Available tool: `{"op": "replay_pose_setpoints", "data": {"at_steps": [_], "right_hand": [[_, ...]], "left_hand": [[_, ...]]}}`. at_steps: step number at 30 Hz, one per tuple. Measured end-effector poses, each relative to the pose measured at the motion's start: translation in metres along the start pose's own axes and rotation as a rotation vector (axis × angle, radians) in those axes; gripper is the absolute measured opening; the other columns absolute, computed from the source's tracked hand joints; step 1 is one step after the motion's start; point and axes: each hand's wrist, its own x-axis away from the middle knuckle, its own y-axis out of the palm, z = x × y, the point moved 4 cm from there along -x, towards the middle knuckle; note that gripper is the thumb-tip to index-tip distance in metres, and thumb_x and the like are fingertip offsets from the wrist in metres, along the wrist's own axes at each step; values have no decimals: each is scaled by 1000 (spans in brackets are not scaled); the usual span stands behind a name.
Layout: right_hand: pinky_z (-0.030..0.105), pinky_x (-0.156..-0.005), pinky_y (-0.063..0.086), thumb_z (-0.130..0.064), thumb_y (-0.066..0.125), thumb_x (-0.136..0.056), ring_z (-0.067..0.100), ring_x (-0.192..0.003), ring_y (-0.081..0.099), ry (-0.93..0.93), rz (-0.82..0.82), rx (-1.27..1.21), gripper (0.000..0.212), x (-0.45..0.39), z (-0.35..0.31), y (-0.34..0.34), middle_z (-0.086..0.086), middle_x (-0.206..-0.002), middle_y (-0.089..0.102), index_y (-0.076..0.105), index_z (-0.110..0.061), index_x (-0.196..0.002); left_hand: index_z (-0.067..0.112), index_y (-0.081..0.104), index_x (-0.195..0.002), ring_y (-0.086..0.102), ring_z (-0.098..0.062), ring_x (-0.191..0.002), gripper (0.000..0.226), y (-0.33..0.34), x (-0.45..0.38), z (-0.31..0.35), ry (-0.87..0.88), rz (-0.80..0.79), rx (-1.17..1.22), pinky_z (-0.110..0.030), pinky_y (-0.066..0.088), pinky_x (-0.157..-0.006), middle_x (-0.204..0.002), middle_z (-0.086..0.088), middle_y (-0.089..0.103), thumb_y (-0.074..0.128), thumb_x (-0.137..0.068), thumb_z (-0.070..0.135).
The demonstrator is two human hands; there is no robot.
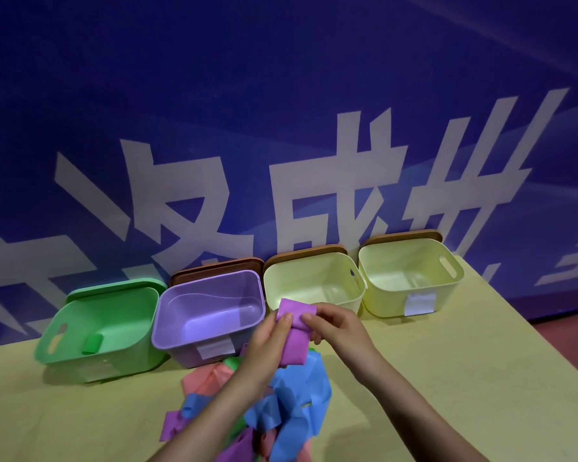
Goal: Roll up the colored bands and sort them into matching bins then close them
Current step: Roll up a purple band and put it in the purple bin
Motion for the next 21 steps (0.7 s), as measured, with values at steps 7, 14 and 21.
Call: {"op": "replay_pose_setpoints", "data": {"at_steps": [7,14,21], "right_hand": [[19,-56,46,1,60,-90,5,-51,56,-34,86,32,7,7,8,9,-5,-59,59,62,0,-84],[24,-48,48,-9,63,-88,8,-54,57,-95,127,111,7,12,6,2,-8,-58,57,64,-6,-82],[43,-58,54,-39,56,-80,17,-72,58,-271,234,342,25,6,-2,-7,-12,-79,59,69,-21,-91]], "left_hand": [[9,62,-78,48,-4,-39,29,-6,-8,0,33,19,-155,-18,37,-40,-53,4,58,51,-96,28],[4,67,-93,55,-18,-59,52,-2,-10,-8,-37,-34,10,-26,41,-52,-71,-12,64,60,-75,53],[10,67,-98,46,-12,-53,34,12,-12,-7,-103,-1,194,-20,35,-46,-71,-10,55,59,-85,40]]}}
